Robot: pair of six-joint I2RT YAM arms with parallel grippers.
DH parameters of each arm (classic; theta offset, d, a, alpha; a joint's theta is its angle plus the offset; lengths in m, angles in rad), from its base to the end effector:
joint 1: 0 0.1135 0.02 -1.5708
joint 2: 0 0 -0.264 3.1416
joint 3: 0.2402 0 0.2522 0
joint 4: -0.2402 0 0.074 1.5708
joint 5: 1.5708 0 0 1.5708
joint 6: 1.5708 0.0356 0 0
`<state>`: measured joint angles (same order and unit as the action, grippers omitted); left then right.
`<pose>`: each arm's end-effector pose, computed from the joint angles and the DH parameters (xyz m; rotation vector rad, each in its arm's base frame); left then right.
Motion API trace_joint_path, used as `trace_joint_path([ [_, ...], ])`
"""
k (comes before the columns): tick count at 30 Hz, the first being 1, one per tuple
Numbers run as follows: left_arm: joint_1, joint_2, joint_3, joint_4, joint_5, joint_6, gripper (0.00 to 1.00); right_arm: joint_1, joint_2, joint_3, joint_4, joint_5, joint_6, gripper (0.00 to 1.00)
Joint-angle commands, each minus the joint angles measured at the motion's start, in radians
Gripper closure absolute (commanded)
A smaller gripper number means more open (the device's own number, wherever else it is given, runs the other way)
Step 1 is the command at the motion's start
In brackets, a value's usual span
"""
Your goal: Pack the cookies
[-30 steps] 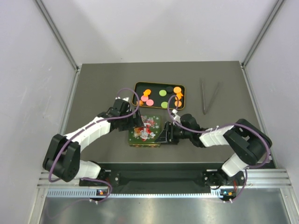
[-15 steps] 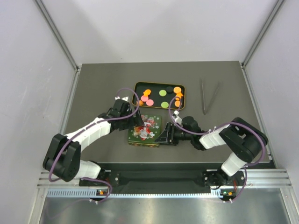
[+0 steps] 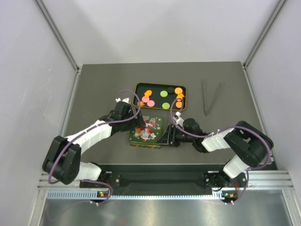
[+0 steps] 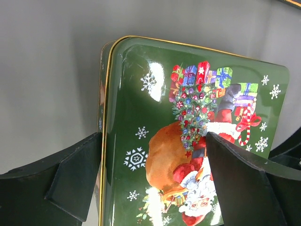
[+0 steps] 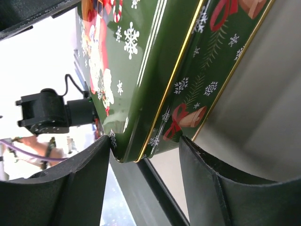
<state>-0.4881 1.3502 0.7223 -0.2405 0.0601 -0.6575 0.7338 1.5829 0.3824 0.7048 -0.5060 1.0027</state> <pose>0.2344 -0.1269 0.1921 -0.1858 2.5178 -0.5651 0.1817 0.1871 0.1208 -0.0445 2.4086 1.4809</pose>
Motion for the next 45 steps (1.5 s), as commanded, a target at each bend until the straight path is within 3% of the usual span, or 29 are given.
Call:
trace_joint_path([
  [1, -0.035, 0.000, -0.040, -0.045, 0.040, -0.031, 0.07, 0.050, -0.011, 0.021, -0.212, 0.154, -0.139, 1.00],
  [9, -0.047, -0.026, -0.027, -0.092, -0.015, -0.024, 0.06, 0.099, -0.023, 0.055, -0.356, 0.276, -0.154, 1.00],
  [27, -0.052, -0.034, -0.069, -0.085, -0.032, -0.056, 0.07, 0.093, -0.037, 0.061, -0.337, 0.209, -0.161, 0.99],
  [29, -0.050, -0.037, -0.058, -0.098, -0.046, -0.050, 0.07, 0.093, -0.079, 0.079, -0.356, 0.201, -0.159, 0.88],
  [30, -0.050, -0.037, -0.046, -0.111, -0.048, -0.042, 0.06, 0.093, -0.102, 0.091, -0.399, 0.204, -0.164, 0.72],
  [32, -0.050, -0.037, -0.014, -0.134, -0.049, -0.024, 0.05, 0.090, -0.170, 0.137, -0.464, 0.240, -0.197, 0.61],
  [33, -0.049, -0.037, -0.003, -0.138, -0.051, -0.016, 0.04, 0.079, -0.188, 0.153, -0.493, 0.247, -0.208, 0.50],
  [36, -0.041, -0.034, 0.040, -0.160, -0.042, 0.016, 0.03, 0.033, -0.241, 0.196, -0.565, 0.245, -0.240, 0.35],
  [39, -0.017, -0.040, 0.086, -0.180, -0.025, 0.044, 0.02, -0.011, -0.264, 0.228, -0.605, 0.239, -0.266, 0.26],
  [45, 0.036, -0.062, 0.154, -0.227, 0.003, 0.073, 0.01, -0.080, -0.225, 0.294, -0.624, 0.235, -0.297, 0.17],
])
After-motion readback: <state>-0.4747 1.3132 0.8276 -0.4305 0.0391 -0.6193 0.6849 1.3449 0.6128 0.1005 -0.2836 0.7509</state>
